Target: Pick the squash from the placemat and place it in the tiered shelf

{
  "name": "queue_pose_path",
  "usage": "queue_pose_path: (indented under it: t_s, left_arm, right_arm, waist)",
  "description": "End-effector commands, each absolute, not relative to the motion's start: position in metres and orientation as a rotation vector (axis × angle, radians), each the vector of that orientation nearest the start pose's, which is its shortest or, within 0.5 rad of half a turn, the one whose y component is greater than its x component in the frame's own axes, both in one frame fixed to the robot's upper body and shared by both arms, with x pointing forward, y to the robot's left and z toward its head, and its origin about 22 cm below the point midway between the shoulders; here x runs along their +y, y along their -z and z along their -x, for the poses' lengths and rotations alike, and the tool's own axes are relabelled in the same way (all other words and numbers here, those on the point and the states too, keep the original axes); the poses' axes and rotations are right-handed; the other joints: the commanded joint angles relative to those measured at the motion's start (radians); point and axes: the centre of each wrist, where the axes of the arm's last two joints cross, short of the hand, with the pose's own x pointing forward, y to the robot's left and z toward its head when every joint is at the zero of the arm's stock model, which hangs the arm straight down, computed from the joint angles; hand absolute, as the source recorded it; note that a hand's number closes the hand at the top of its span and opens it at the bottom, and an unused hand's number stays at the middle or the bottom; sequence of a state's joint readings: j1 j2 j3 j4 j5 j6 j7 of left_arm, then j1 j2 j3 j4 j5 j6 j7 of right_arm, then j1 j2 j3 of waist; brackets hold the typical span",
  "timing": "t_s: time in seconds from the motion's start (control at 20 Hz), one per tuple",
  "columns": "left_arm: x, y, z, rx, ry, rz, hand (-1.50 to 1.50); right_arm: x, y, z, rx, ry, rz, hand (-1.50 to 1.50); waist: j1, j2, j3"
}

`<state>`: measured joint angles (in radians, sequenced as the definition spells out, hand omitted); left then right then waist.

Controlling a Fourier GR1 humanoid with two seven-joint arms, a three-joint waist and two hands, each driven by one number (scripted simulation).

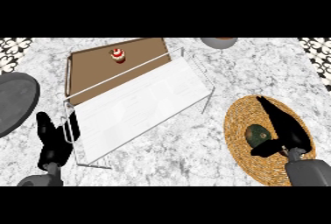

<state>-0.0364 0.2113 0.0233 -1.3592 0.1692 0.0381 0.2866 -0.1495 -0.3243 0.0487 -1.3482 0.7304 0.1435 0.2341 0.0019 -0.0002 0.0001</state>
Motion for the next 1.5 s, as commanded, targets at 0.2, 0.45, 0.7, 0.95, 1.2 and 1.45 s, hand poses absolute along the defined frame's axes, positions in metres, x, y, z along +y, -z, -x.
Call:
queue_pose_path:
  t_s: [0.2,0.45,0.7,0.95,1.2,1.45]
  left_arm:
    - [0.304,0.027,-0.245,-1.11,-0.048,-0.087,0.0]
    - [0.287,0.03,-0.255,-1.11,-0.043,-0.095,0.0]
    - [0.293,0.028,-0.249,-1.111,-0.044,-0.099,0.0]
    - [0.279,0.039,-0.249,-1.091,-0.032,-0.071,0.0]
    - [0.284,0.027,-0.251,-1.104,-0.017,-0.09,0.0]
    - [0.303,0.023,-0.252,-1.106,-0.058,-0.09,0.0]
  right_arm:
    - [-0.276,0.017,-0.292,-1.042,-1.005,0.686,1.5]
    - [-0.302,0.019,-0.27,-1.079,-1.119,0.597,1.5]
    - [-0.276,0.042,-0.265,-1.168,-1.096,0.571,1.5]
    - [-0.09,0.019,-0.229,-1.296,-1.484,0.236,1.5]
    - [-0.034,-0.014,-0.159,-1.422,-1.52,0.118,1.5]
    - [-0.021,-0.081,-0.114,-1.656,-1.319,0.106,1.5]
  waist:
    - [0.004,0.001,0.0]
    - [-0.004,0.0,0.0]
    - [0.0,0.0,0.0]
    - [0.019,-0.002,-0.004]
    - [0.013,-0.009,0.0]
    - [0.001,-0.009,-0.001]
